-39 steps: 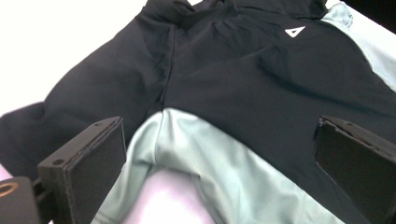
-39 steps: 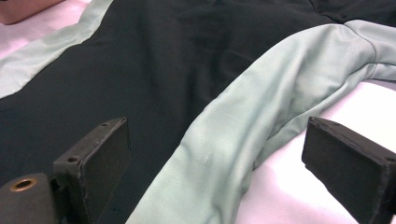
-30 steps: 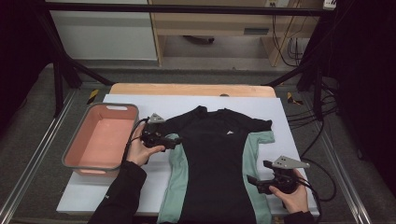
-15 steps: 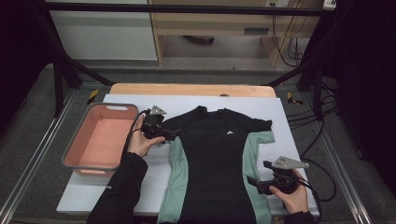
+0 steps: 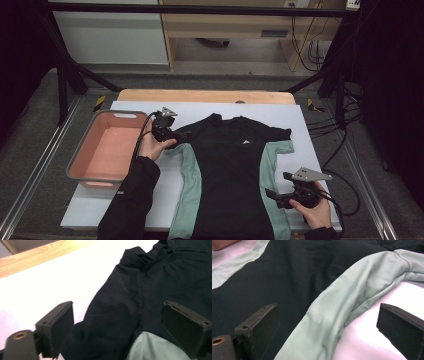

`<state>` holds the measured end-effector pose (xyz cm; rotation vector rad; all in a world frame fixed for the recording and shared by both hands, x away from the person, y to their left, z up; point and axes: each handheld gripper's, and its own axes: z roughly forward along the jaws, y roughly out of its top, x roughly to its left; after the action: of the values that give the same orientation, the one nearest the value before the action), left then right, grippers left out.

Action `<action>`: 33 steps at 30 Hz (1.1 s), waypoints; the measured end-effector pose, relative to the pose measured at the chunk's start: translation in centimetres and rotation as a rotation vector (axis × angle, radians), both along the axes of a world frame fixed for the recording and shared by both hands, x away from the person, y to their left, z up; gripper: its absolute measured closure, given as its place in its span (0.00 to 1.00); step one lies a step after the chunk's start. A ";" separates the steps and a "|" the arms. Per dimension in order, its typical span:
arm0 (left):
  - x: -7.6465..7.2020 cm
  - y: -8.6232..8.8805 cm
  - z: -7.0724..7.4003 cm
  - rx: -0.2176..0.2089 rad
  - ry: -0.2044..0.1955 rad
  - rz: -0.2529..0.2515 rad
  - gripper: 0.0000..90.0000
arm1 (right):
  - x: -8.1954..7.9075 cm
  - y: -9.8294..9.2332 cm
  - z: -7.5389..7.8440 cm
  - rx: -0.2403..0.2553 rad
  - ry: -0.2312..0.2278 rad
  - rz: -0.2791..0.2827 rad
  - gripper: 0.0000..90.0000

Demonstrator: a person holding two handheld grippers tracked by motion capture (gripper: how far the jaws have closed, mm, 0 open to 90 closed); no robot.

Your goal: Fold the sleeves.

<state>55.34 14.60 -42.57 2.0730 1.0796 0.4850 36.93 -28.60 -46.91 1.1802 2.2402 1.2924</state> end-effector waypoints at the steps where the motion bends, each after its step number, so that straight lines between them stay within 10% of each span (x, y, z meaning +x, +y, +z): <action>1: 0.2 0.1 -0.1 0.005 0.005 0.005 0.15 | 0.0 0.0 0.0 -0.001 0.001 -0.001 0.05; 33: 2.4 1.7 -4.4 0.057 0.093 0.097 0.65 | -0.1 0.1 -0.2 -0.001 0.011 0.009 0.05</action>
<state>57.72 16.29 -46.96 2.1176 1.2389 0.4759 36.83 -28.55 -47.09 1.1807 2.2562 1.2915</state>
